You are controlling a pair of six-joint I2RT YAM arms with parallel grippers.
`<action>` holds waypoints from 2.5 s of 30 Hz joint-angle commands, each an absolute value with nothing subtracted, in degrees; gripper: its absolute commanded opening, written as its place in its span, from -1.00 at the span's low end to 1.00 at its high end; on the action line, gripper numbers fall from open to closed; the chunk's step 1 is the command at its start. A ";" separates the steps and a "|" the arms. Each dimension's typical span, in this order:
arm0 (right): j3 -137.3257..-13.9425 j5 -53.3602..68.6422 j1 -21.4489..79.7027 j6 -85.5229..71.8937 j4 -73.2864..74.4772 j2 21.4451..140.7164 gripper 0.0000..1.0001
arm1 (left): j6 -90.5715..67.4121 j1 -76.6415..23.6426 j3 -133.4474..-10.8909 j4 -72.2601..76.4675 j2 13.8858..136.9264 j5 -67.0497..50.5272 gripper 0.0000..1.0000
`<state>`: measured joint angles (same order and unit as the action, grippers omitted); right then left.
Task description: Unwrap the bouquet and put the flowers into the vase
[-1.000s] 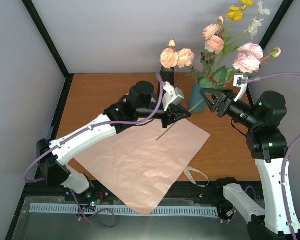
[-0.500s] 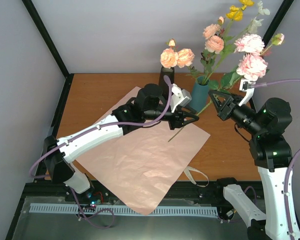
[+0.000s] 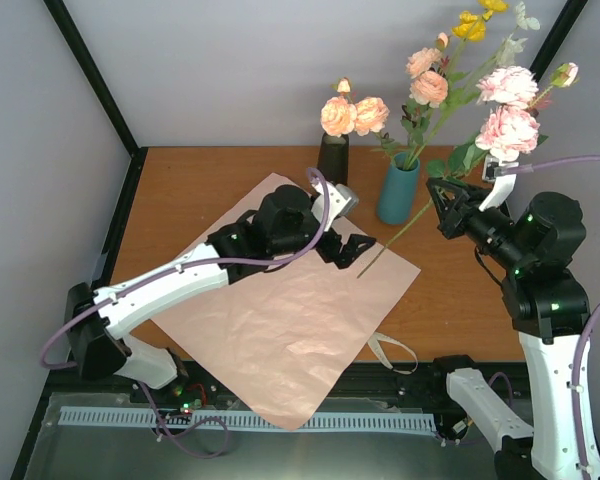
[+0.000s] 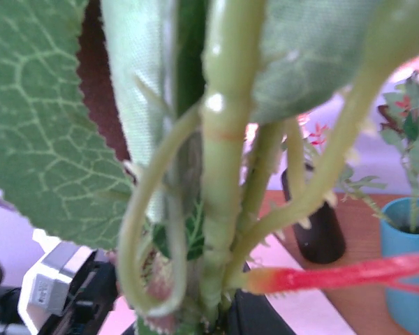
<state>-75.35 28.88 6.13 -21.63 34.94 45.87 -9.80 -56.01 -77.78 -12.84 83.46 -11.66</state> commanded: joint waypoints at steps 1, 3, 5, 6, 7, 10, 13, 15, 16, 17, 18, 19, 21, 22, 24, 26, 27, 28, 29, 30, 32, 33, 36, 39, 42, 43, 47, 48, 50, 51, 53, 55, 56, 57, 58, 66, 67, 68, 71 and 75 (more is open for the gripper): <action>-78.42 22.65 6.15 -17.38 36.26 46.91 -0.94 | -8.64 -55.86 -76.58 -16.93 79.08 1.98 0.99; -79.48 20.20 6.15 -16.34 36.46 47.66 -0.94 | -9.05 -54.60 -76.11 -18.61 77.80 4.31 0.99; -80.70 17.90 6.15 -15.29 36.73 48.68 -0.94 | -9.75 -52.69 -73.94 -18.23 75.51 5.60 0.99; -81.44 16.66 6.15 -14.80 36.83 49.28 -0.95 | -9.97 -51.40 -72.63 -17.75 74.20 5.09 0.99; -82.18 15.37 6.15 -14.34 36.80 49.83 -0.94 | -10.19 -50.21 -71.40 -17.27 72.99 4.78 0.99; -84.76 12.38 6.15 -12.67 36.10 52.46 -0.95 | -9.98 -47.83 -68.06 -16.34 69.56 6.54 0.99; -88.88 10.03 6.15 -11.15 35.12 55.85 -0.94 | -9.07 -45.73 -65.78 -16.26 66.88 8.03 0.99; -91.18 7.49 6.15 -10.98 34.14 58.34 -0.95 | -9.35 -43.19 -64.02 -16.77 65.08 6.73 0.99; -92.36 6.02 6.11 -11.03 33.66 59.64 -0.94 | -9.85 -41.47 -63.53 -17.17 64.59 6.05 0.99; -93.30 4.77 6.15 -11.07 32.98 60.89 -0.94 | -10.22 -39.83 -62.26 -17.33 63.47 5.62 0.99; -94.45 3.67 6.15 -11.08 32.43 62.11 -0.94 | -10.19 -38.40 -61.12 -17.20 62.55 5.39 0.99; -95.47 2.84 6.15 -10.89 31.89 63.47 -0.94 | -9.78 -37.14 -59.99 -16.96 61.38 5.66 0.99; -97.91 1.75 6.16 -10.48 31.09 66.06 -0.94 | -8.53 -34.73 -57.44 -16.15 59.03 5.91 0.99; -99.15 0.80 6.15 -10.38 30.73 67.41 -0.94 | -7.92 -33.36 -56.27 -15.88 57.80 5.53 0.99; -102.04 -2.37 6.15 -10.12 30.67 70.44 -0.95 | -7.41 -30.37 -54.07 -16.03 55.77 5.07 0.99; -104.62 -4.64 6.15 -9.48 30.45 73.05 -0.94 | -7.38 -28.28 -52.43 -16.73 54.15 5.45 0.99; -105.71 -5.47 6.15 -9.11 30.01 74.32 -0.94 | -7.49 -27.76 -51.74 -17.25 53.47 5.80 0.99; -106.81 -6.13 6.15 -8.80 29.55 75.82 -0.95 | -7.75 -27.31 -51.09 -17.66 52.84 5.88 0.99; -107.90 -6.68 6.15 -8.57 29.38 76.63 -0.95 | -7.91 -27.13 -50.62 -17.97 52.36 5.89 0.99; -109.02 -6.93 6.15 -8.47 29.24 77.87 -0.94 | -8.11 -27.08 -50.22 -18.14 51.84 5.89 0.99; -111.25 -7.12 6.15 -8.20 28.82 80.79 -0.94 | -8.59 -27.05 -49.28 -18.25 50.89 6.40 0.99; -112.21 -7.20 6.15 -8.13 28.62 81.93 -0.94 | -8.80 -27.07 -48.81 -18.33 50.46 6.88 0.99; -114.89 -7.89 6.20 -7.59 28.07 84.95 -0.94 | -8.87 -27.03 -47.76 -19.15 49.65 8.32 0.99; -117.31 -8.67 6.15 -7.18 27.71 87.77 -0.94 | -9.24 -27.07 -47.32 -20.33 49.21 8.40 0.99; -118.70 -8.92 6.15 -7.27 27.37 90.20 -0.94 | -9.44 -27.07 -46.61 -20.42 48.48 7.76 0.99; -118.69 -9.00 6.14 -7.37 27.15 90.62 -0.94 | -9.49 -27.07 -46.45 -20.33 48.31 7.74 0.99; -115.10 -9.89 6.15 -7.66 24.87 90.65 -0.94 | -9.56 -27.07 -46.52 -20.64 48.12 7.73 0.99; -113.49 -10.07 6.15 -7.77 23.82 90.29 -0.94 | -9.53 -27.05 -46.72 -20.91 48.06 7.66 0.99; -109.12 -10.59 6.15 -8.10 21.21 89.24 -0.95 | -9.49 -27.07 -46.80 -21.38 47.84 7.64 0.99; -106.65 -10.86 6.15 -8.23 19.87 88.51 -0.94 | -9.45 -27.07 -46.72 -21.61 47.55 7.69 0.99; -101.76 -11.44 6.15 -8.68 16.63 87.61 -0.94 | -9.41 -27.07 -46.54 -21.83 46.96 7.78 0.99; -97.15 -11.38 6.15 -9.32 13.91 86.71 -0.87 | -9.36 -27.03 -46.62 -22.14 46.55 7.74 0.99; -95.42 -11.35 6.15 -9.84 13.18 86.61 -0.76 | -9.35 -27.06 -46.65 -22.30 46.33 7.74 0.99; -94.23 -11.21 6.15 -10.54 13.18 86.76 -0.57 | -9.32 -27.01 -46.74 -22.46 46.23 7.78 0.99; -93.54 -10.94 6.15 -11.34 14.07 87.01 -0.30 | -9.32 -27.06 -46.82 -22.64 46.11 7.82 0.99; -87.52 -9.19 6.15 -19.19 21.89 83.91 0.64 | -9.15 -27.06 -46.87 -22.92 45.94 7.98 0.99; -86.87 -9.10 6.15 -19.39 22.90 83.16 0.70 | -9.21 -27.07 -46.91 -22.77 46.17 7.92 0.99; -86.43 -9.02 6.15 -19.46 24.02 82.48 0.76 | -9.29 -27.07 -46.95 -22.50 46.49 7.85 0.99; -84.62 -7.82 6.15 -19.67 27.36 79.65 0.94 | -9.53 -27.07 -47.22 -21.91 47.32 7.42 0.99; -79.88 -3.92 6.15 -19.67 29.20 73.94 1.00 | -9.59 -27.07 -47.59 -21.54 47.95 7.44 0.99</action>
<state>-83.26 -7.46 6.13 -18.72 26.00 79.66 -8.82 -27.38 -46.17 -22.31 47.53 7.31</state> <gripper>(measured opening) 0.997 0.995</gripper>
